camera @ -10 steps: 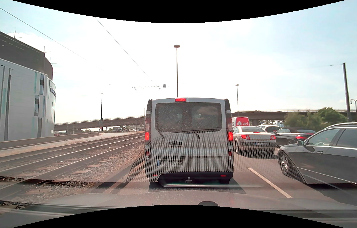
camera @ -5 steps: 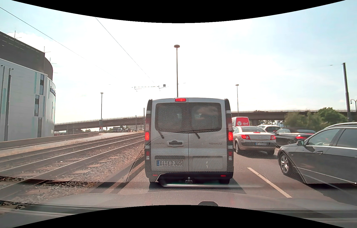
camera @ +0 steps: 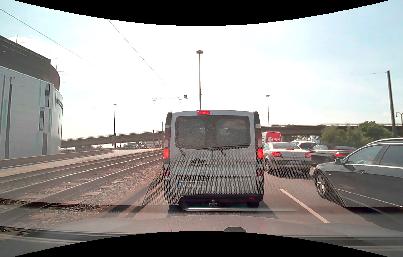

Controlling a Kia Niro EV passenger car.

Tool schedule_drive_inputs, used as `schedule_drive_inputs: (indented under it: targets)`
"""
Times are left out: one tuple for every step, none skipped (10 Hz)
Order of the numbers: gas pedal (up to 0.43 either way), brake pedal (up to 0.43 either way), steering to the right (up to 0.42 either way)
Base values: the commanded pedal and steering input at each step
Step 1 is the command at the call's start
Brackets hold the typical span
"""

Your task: Follow the waypoints while adhering to traffic rules and regulations

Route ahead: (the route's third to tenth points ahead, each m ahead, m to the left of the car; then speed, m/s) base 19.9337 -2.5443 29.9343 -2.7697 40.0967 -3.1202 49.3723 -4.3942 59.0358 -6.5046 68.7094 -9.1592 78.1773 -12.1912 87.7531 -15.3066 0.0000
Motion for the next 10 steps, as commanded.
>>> schedule_drive_inputs:
  targets:
    - [0.000,0.250,-0.003]
    - [0.000,0.250,-0.003]
    - [0.000,0.250,-0.003]
    - [0.000,0.250,-0.003]
    - [0.000,0.250,-0.003]
    - [0.000,0.250,-0.003]
    - [0.000,0.250,-0.003]
    - [0.000,0.250,-0.003]
    - [0.000,0.250,-0.003]
    - [0.000,0.250,-0.003]
